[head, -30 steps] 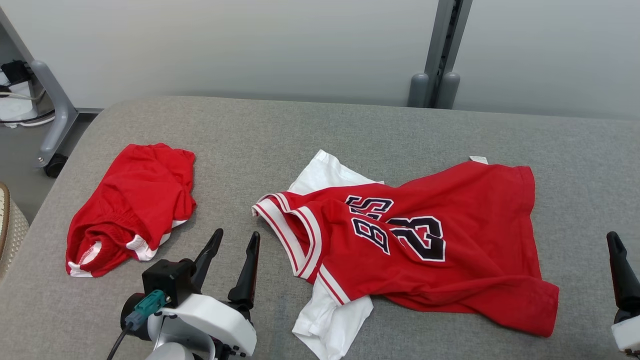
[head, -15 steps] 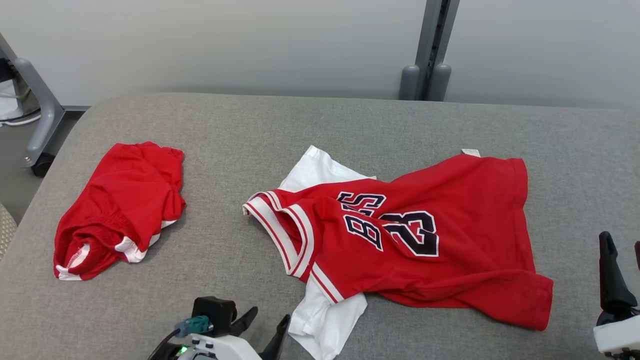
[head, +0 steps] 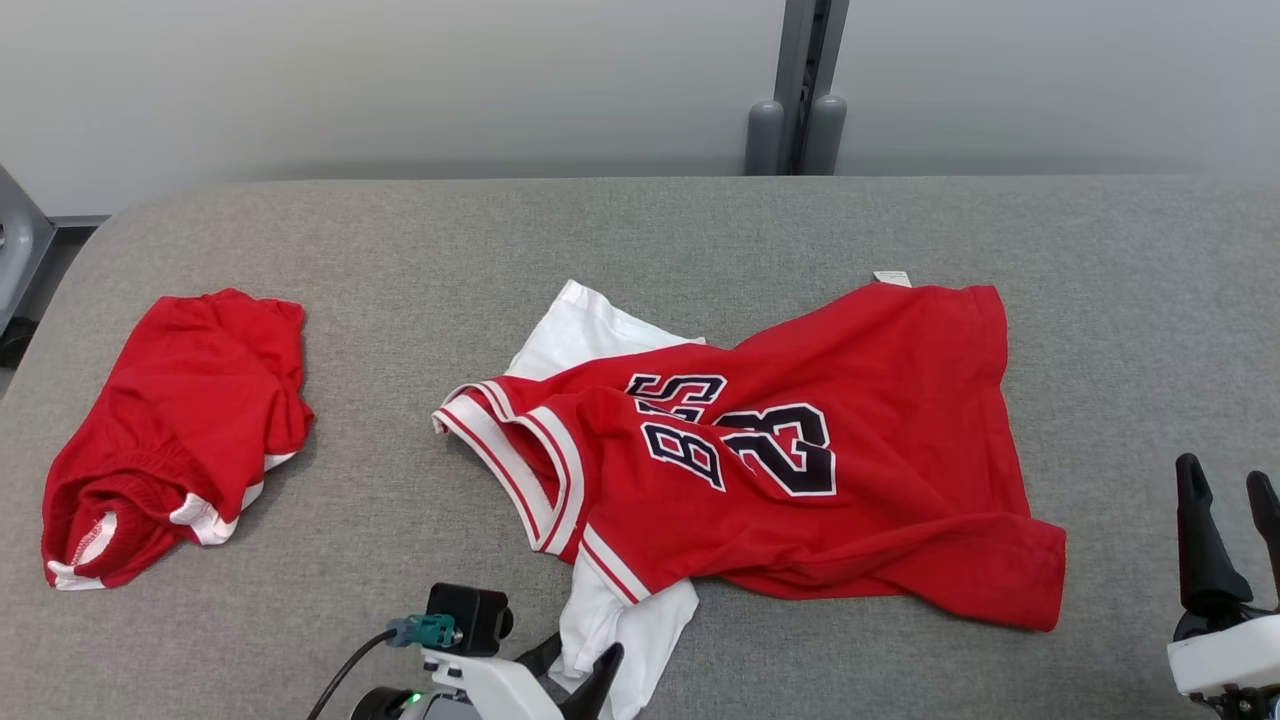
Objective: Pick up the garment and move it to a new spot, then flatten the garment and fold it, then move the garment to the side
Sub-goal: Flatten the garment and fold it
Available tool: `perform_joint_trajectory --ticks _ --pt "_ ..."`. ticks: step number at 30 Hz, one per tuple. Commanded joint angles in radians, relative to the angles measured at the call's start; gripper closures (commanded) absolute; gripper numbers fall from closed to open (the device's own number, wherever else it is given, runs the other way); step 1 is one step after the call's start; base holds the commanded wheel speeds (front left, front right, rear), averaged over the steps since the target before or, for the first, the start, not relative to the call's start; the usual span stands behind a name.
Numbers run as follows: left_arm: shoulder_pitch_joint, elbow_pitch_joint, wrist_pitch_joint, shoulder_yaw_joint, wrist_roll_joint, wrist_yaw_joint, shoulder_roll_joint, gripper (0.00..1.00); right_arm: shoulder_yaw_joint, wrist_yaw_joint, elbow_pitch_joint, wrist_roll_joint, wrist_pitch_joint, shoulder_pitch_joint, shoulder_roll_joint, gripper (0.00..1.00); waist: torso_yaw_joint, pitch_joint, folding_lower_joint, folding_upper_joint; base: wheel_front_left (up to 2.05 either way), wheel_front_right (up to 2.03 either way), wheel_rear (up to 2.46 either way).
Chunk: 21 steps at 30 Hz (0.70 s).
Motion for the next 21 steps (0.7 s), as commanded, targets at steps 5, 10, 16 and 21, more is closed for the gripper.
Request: perform_joint_trajectory --ticks 5,10,16,21 --pt "-0.022 -0.052 -0.032 0.017 -0.002 -0.011 0.0 1.0 -0.002 0.002 0.01 0.001 -0.017 -0.011 -0.008 0.0 -0.006 0.006 0.0 0.0 0.0 0.0 0.0" --pt "-0.043 -0.15 -0.011 -0.006 0.043 0.006 0.028 1.0 0.003 0.002 0.021 -0.002 -0.024 -0.021 -0.006 0.0 -0.009 0.011 0.0 0.0 0.0 0.0 0.0" --pt "-0.106 -0.275 0.047 -0.085 0.108 0.008 -0.004 1.0 0.011 0.002 0.03 -0.013 -0.027 -0.031 0.0 0.0 -0.013 0.014 0.0 0.0 0.0 0.0 0.0" --pt "-0.171 -0.214 0.12 -0.173 0.134 -0.028 -0.069 0.0 0.036 0.002 0.045 -0.015 -0.021 -0.051 0.002 0.0 -0.031 0.024 0.0 0.0 0.0 0.0 0.0"
